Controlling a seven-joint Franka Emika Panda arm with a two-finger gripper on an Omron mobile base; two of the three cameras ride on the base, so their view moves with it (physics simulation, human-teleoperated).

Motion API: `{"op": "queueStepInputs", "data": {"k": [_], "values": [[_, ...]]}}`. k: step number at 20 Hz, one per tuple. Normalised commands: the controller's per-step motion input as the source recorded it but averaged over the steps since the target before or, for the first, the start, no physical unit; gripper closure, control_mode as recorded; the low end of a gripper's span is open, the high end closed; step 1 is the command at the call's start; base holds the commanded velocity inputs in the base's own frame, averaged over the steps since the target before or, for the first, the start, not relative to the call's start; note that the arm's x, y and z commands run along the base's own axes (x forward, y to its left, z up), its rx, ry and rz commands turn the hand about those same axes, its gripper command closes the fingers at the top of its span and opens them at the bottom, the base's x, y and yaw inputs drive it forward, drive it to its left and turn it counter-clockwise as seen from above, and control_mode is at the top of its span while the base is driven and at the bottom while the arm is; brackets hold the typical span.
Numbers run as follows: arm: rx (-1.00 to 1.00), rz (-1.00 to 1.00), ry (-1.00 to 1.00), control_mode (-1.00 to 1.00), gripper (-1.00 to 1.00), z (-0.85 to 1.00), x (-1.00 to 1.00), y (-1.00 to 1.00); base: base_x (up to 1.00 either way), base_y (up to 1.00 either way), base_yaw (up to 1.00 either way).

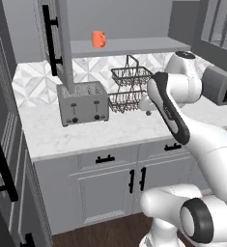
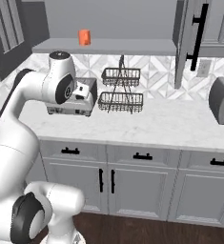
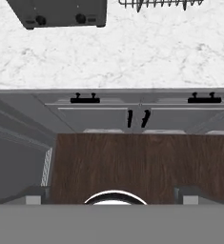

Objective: Gather all objects into one cabinet and sort the glasses and bowls to opposite sides.

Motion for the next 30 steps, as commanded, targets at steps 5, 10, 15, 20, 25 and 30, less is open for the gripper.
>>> {"op": "queueStepInputs", "data": {"k": [5,10,15,20,25,30], "values": [[0.00,0.00,0.00,1.00,-1.00,0.00,0.00,0.00,1.00,0.28,0.00],[0.00,0.00,0.00,1.00,-1.00,0.00,0.00,0.00,1.00,0.40,0.00],[0.00,0.00,0.00,1.00,-1.00,0.00,0.00,0.00,0.58,0.21,0.00],[0.00,0.00,0.00,1.00,-1.00,0.00,0.00,0.00,0.00,0.00,0.00],[0.00,0.00,0.00,1.00,-1.00,0.00,0.00,0.00,0.00,0.00,0.00],[0.00,0.00,0.00,1.00,-1.00,0.00,0.00,0.00,0.00,0.00,0.00]]}}
